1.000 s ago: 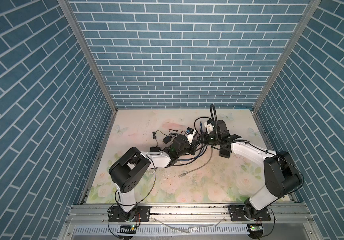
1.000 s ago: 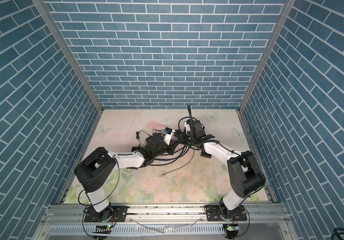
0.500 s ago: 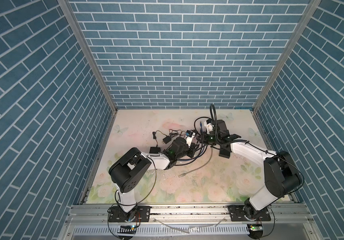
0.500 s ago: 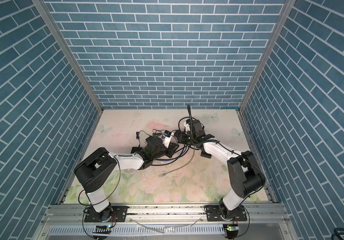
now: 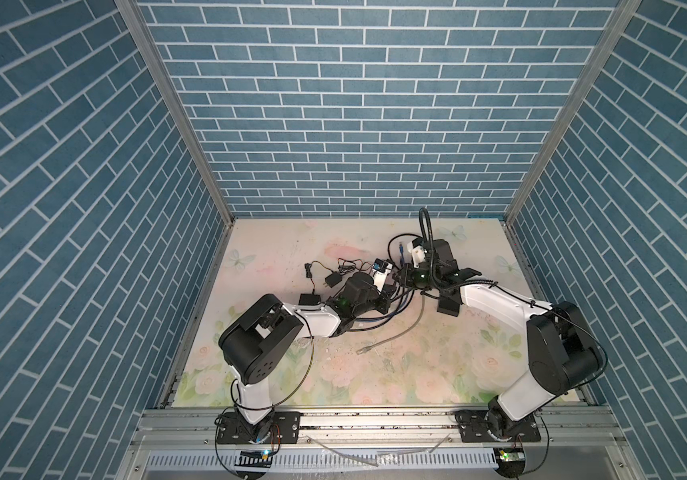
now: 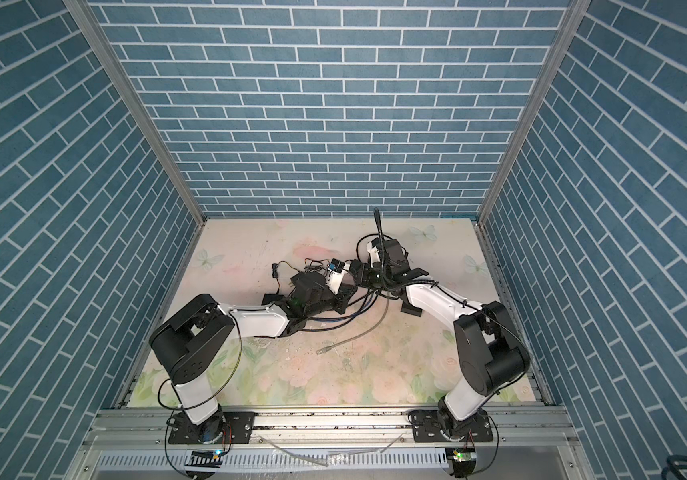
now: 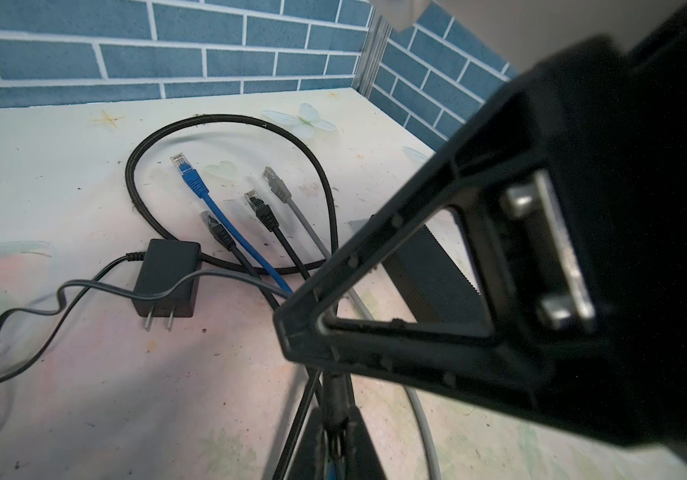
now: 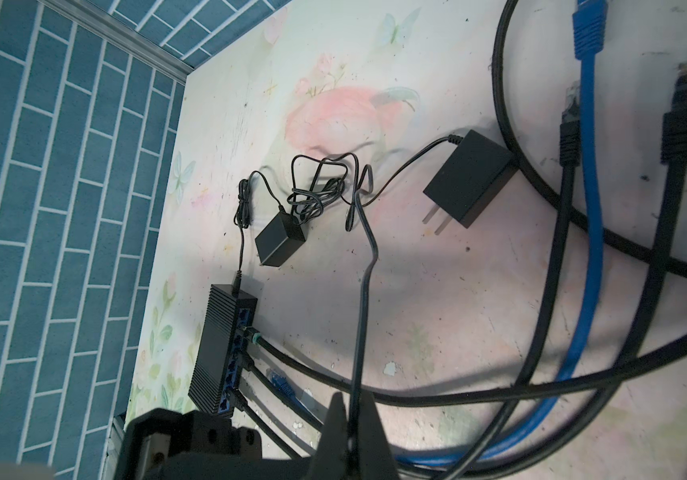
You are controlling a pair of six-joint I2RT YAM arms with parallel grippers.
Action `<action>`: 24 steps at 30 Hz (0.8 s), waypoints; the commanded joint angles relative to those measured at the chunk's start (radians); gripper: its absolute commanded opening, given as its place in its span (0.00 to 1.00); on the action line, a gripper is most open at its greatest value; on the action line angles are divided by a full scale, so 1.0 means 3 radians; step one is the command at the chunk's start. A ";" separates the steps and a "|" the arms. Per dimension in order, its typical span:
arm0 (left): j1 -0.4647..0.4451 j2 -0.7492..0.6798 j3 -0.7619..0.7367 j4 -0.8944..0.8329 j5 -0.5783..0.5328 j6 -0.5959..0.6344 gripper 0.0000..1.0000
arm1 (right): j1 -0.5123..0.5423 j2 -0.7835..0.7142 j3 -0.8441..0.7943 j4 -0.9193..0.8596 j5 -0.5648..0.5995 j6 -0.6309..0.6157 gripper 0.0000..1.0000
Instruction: Insert the plug into the switch port
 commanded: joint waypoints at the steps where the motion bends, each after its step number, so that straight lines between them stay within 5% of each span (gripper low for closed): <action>1: -0.0012 0.0070 0.0080 -0.0039 0.0048 0.0024 0.07 | 0.0018 -0.0039 0.0142 0.0024 -0.0034 -0.0042 0.00; 6: -0.0009 0.0065 0.0065 -0.0033 0.0012 0.0010 0.00 | 0.0018 -0.0062 0.0137 0.0007 -0.0075 -0.0044 0.01; 11: -0.0009 0.0063 0.0066 0.0021 -0.0048 -0.0035 0.00 | 0.0018 -0.0077 0.0093 -0.0045 -0.0119 -0.0042 0.20; 24: -0.0010 0.0070 0.0066 0.0061 -0.0055 -0.0059 0.00 | 0.0018 -0.0122 -0.0006 -0.0109 -0.0065 -0.0029 0.16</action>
